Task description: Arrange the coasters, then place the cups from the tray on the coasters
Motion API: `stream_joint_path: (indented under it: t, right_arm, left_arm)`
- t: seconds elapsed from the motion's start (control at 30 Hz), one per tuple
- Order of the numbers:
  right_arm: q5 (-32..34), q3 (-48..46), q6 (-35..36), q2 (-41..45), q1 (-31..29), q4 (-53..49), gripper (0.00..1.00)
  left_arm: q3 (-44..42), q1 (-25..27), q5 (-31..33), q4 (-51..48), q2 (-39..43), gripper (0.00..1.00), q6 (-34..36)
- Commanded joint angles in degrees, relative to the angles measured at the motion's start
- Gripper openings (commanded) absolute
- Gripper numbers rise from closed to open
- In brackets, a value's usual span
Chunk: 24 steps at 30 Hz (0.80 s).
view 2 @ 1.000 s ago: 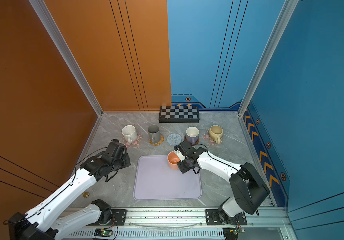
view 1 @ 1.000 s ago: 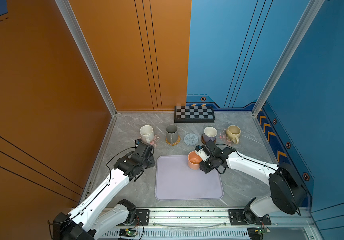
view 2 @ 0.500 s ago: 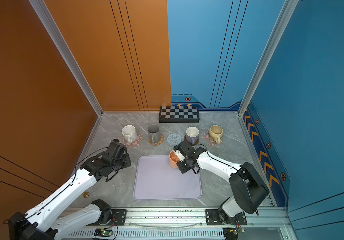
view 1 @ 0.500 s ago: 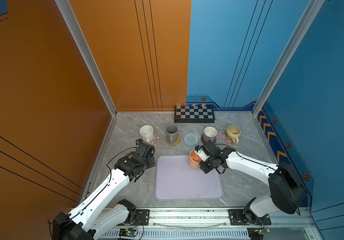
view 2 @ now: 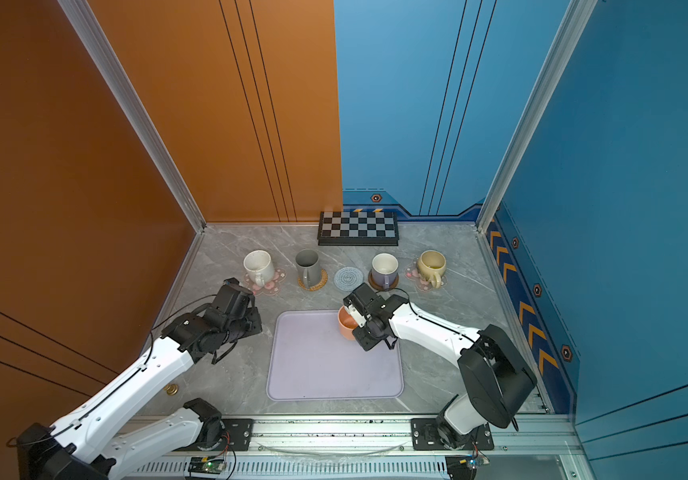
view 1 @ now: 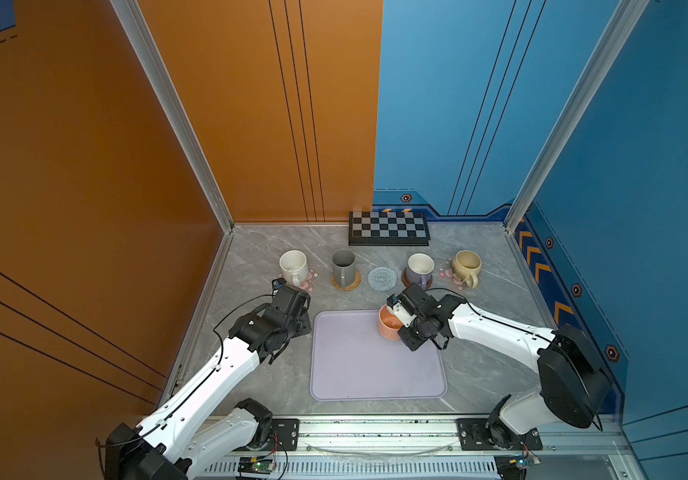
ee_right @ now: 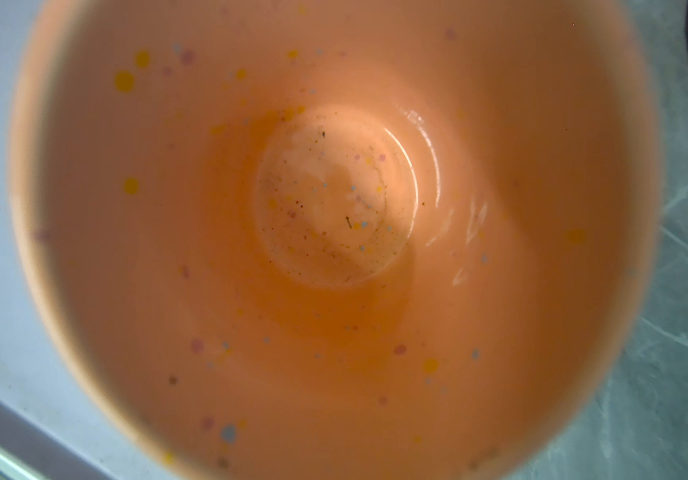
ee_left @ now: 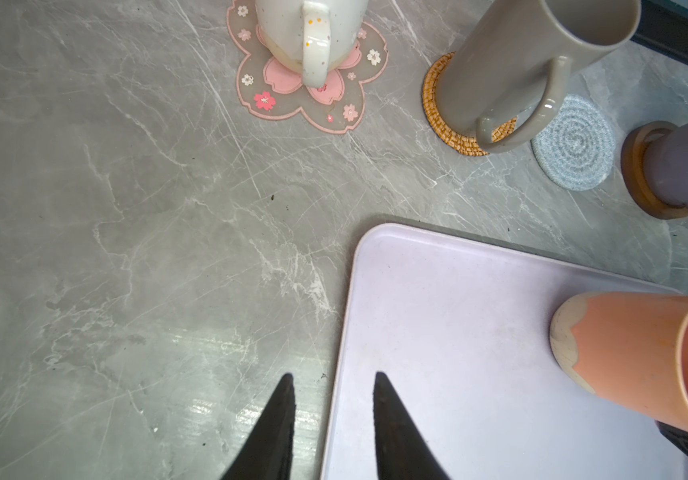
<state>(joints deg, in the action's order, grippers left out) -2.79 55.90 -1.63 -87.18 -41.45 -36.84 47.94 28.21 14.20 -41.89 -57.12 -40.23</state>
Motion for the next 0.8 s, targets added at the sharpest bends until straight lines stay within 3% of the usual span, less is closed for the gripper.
stream_joint_path:
  t: [0.0, 0.2, 0.77]
  right_arm:
    - [0.16, 2.36, 1.78, -0.54, -0.88, -3.81, 0.00]
    - [-2.65, 2.46, 2.29, -0.53, -1.09, -3.91, 0.00]
    - [4.94, 2.11, -2.36, 4.98, -3.37, -4.05, 0.00]
  left_arm:
    - [1.20, 0.79, 1.45, -1.31, -0.45, 0.33, -0.38]
    - [1.12, 0.87, 1.54, -1.46, -0.10, 0.33, -0.44]
    - [-0.15, 1.23, 2.09, -1.41, 1.25, 0.33, -0.34]
